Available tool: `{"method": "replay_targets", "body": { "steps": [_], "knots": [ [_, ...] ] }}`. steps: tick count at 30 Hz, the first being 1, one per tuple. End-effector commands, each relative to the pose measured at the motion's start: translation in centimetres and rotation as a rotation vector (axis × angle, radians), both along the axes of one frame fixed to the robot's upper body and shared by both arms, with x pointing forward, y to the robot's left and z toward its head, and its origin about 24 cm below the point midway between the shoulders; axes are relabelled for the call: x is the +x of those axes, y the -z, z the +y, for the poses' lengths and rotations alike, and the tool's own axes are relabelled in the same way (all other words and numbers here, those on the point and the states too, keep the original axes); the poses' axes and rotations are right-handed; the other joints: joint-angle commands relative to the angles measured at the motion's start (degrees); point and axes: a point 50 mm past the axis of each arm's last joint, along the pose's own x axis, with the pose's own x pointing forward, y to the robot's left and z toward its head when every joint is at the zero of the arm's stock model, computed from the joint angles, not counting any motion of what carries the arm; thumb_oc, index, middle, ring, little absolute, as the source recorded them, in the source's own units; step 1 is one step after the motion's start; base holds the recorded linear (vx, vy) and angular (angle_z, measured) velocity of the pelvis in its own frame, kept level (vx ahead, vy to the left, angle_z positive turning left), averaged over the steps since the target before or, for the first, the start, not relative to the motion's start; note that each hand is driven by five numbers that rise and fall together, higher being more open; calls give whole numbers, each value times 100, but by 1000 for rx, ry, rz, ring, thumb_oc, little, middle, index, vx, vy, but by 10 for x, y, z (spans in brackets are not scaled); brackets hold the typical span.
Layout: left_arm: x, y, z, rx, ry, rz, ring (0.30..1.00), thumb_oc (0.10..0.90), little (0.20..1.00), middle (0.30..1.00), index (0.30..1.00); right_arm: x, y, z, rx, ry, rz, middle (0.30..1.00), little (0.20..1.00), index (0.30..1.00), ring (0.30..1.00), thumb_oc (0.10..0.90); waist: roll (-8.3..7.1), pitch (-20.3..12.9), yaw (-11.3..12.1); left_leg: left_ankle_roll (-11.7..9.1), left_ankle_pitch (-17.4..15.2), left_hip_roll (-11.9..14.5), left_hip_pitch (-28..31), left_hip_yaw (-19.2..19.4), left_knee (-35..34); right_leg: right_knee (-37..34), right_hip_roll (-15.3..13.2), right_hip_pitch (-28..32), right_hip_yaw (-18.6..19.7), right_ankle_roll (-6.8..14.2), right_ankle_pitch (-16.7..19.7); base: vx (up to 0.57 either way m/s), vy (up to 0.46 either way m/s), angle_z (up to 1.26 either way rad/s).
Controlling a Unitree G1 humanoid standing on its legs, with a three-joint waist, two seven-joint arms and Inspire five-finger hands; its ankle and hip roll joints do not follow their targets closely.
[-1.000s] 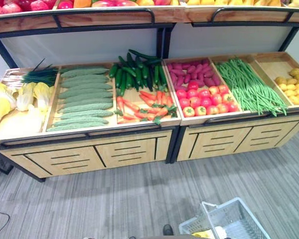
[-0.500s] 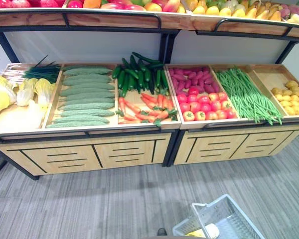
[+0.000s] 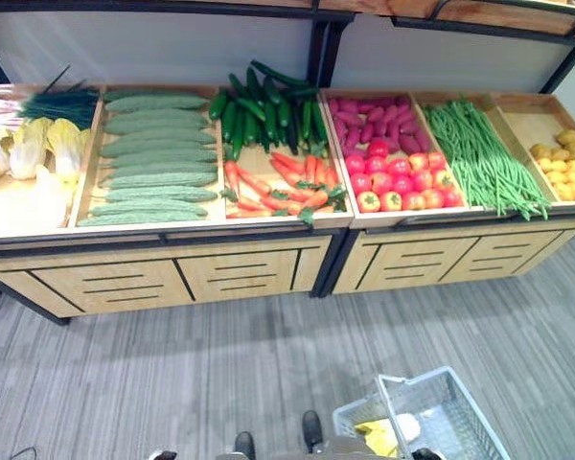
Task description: Get the vegetables into the basket
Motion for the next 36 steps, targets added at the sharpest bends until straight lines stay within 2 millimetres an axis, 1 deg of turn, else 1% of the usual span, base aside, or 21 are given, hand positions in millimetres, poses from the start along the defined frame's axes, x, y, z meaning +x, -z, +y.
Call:
{"method": "replay_targets", "body": {
  "steps": [1,3,4,5,6,7,9,11,13,17,21,23,24,26,27,29,30,31,32,34,36],
  "knots": [
    [3,-5,14,43,-61,-11,1000,900,1000,1000,1000,16,-6,-10,-19,0,-55,300,300,300,300,400,41,168,-170,-69,-467,-166,75,-287,206,622,-487,-369,-170,172,96,214,-4,-16],
    [4,-5,15,47,-59,-12,1000,900,1000,1000,1000,16,-6,-11,-19,8,-58,300,300,300,300,400,32,243,-299,-96,-540,-202,233,-432,168,215,-358,-518,-120,170,123,232,-27,3],
    [5,-5,14,47,-56,-14,1000,900,1000,1000,1000,15,-6,-11,-21,11,-58,300,300,300,300,400,30,274,-377,-107,-602,-219,325,-515,148,-103,-277,-548,-62,181,188,267,-50,21],
    [7,-5,14,47,-52,-20,1000,900,1000,1000,1000,14,-6,-11,-21,12,-55,300,300,300,300,400,-20,255,-447,-122,-649,-265,404,-580,109,-468,-237,-667,49,215,308,283,-57,31],
    [7,-5,14,49,-50,-19,1000,900,1000,1000,1000,13,-6,-12,-22,12,-51,300,300,300,300,400,-4,261,-488,-138,-715,-235,502,-641,82,-614,-213,-679,58,262,385,261,-63,52],
    [6,-5,14,48,-48,-17,1000,900,1000,1000,1000,11,-6,-12,-24,10,-45,300,300,300,300,400,-2,250,-526,-152,-768,-216,562,-682,81,-675,-204,-675,31,282,418,202,-61,48],
    [4,-4,11,39,-49,-9,1000,900,1000,1000,1000,7,-4,-11,-20,12,-33,300,300,300,300,400,-31,169,-497,-172,-824,-230,608,-707,111,-802,-247,-487,-34,207,401,145,-80,36],
    [-1,-2,7,29,-55,4,1000,900,1000,1000,1000,8,-5,-13,-24,8,-38,300,300,300,300,400,32,44,-508,-209,-866,-163,650,-753,144,-877,-152,-357,39,132,371,182,-110,42],
    [-2,0,3,21,-48,11,1000,900,1000,1000,1000,14,-8,-17,-32,9,-64,300,300,300,300,400,106,-57,-516,-294,-940,-15,661,-815,294,-799,-71,-285,-24,32,228,210,-144,20],
    [-1,0,1,21,-44,10,1000,900,1000,1000,1000,19,-10,-20,-32,17,-87,300,300,300,300,400,176,-116,-554,-382,-955,104,694,-871,381,-722,28,-243,-61,-61,65,151,-128,5],
    [3,0,-3,13,-42,-3,1000,900,1000,1000,1000,23,-13,-25,-46,15,-100,300,300,300,300,400,274,-152,-592,-543,-831,299,639,-950,696,-579,149,-200,-167,-206,-184,112,-121,9],
    [8,0,-4,8,-41,-17,1000,900,1000,1000,1000,22,-13,-28,-51,11,-98,300,300,300,300,400,296,-129,-613,-725,-552,369,427,-930,1232,-565,178,-57,-247,-315,-297,99,-154,21],
    [13,-1,-4,8,-39,-33,1000,900,1000,1000,1000,20,-13,-30,-56,10,-93,300,300,300,300,400,246,-59,-599,-836,-268,421,165,-861,1745,-566,125,60,-310,-380,-329,52,-138,39],
    [19,-3,-4,11,-29,-50,1000,900,1000,1000,1000,20,-14,-33,-68,14,-89,300,300,300,300,400,145,46,-568,-828,-115,383,-198,-898,2258,-581,59,190,-381,-452,-368,29,-107,54],
    [21,-3,-4,14,-25,-55,1000,900,1000,1000,1000,18,-14,-35,-76,18,-82,300,300,300,300,400,84,72,-559,-766,-123,417,-393,-822,2327,-584,-17,244,-410,-455,-403,56,-47,40],
    [22,-3,-5,10,-27,-59,1000,900,1000,1000,1000,14,-15,-39,-87,32,-67,300,300,300,300,400,40,64,-530,-699,-268,540,-616,-514,1814,-655,-140,399,-394,-357,-438,79,16,16],
    [21,-3,-5,10,-27,-59,1000,900,1000,1000,1000,14,-15,-39,-87,32,-67,300,300,300,300,400,39,73,-518,-694,-279,537,-592,-501,1808,-656,-142,415,-383,-352,-447,97,39,4],
    [21,-3,-5,12,-26,-58,1000,900,1000,1000,1000,11,-15,-41,-92,38,-57,300,300,300,300,400,44,48,-467,-689,-281,546,-694,-455,1441,-729,-200,513,-392,-298,-459,178,88,6],
    [11,-2,0,53,-8,-6,1000,900,1000,1000,1000,0,-14,-46,-117,24,-3,300,300,300,300,400,155,58,-341,-686,35,471,-839,-670,818,-709,-134,590,-346,-253,-490,220,118,15],
    [14,-2,-3,22,-11,-31,1000,900,1000,1000,1000,8,-13,-39,-103,-11,-32,300,300,300,300,400,186,-13,-338,-669,-41,416,-653,-696,634,-689,-92,603,-211,-256,-567,177,115,2],
    [7,-1,0,27,-3,-10,1000,900,1000,1000,1000,5,-11,-36,-92,-10,-24,300,300,300,300,400,149,-102,-284,-608,-90,355,-491,-580,538,-853,-144,718,-113,-219,-538,117,100,-30]
  ]
}}
